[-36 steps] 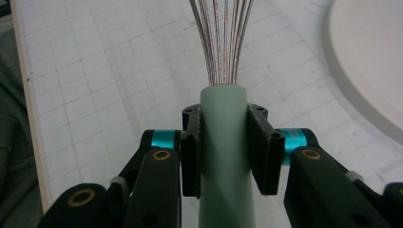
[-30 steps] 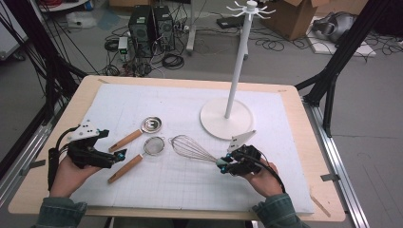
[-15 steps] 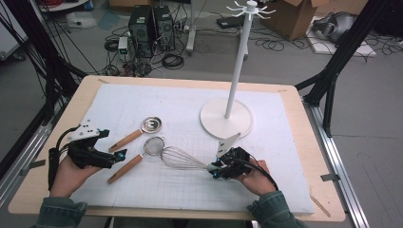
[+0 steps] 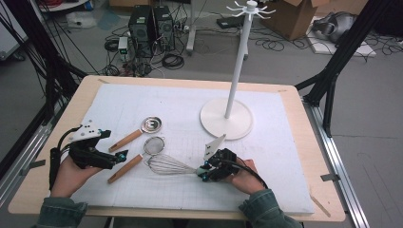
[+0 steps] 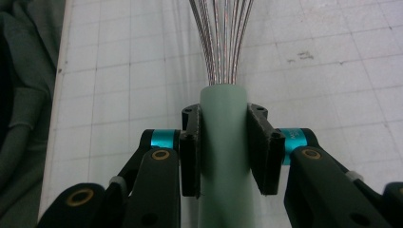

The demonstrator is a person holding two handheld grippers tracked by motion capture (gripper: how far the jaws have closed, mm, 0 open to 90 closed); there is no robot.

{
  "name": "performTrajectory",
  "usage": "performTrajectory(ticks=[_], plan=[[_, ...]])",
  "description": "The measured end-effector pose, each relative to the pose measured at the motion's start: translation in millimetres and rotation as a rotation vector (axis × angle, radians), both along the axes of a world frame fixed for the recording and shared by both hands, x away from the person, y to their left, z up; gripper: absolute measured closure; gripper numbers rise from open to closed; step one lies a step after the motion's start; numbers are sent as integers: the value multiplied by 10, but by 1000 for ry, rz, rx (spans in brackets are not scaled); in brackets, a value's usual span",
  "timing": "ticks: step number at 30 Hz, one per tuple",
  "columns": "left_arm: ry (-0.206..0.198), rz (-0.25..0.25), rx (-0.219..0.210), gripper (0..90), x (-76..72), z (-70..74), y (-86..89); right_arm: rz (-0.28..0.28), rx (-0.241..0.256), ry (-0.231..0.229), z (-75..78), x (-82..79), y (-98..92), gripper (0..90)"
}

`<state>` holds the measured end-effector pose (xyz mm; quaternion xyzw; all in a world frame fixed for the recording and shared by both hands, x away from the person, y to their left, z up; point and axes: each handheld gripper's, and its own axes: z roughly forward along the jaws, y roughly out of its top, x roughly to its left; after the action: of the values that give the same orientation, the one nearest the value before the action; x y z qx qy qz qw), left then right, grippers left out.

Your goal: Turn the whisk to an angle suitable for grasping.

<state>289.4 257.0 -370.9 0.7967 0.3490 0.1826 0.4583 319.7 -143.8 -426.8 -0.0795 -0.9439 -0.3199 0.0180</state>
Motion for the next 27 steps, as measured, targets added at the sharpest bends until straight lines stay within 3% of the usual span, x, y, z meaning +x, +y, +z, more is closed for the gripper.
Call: performTrajectory(ticks=[6,15,27], plan=[[2,-13,2,18,0,-10,-34,-13,22,23,-35,14,-23,674],[3,-20,3,18,0,-16,-50,-40,43,12,-19,-17,-81,571],[7,-34,12,18,7,-24,-64,-50,60,0,-27,-63,-135,567]])
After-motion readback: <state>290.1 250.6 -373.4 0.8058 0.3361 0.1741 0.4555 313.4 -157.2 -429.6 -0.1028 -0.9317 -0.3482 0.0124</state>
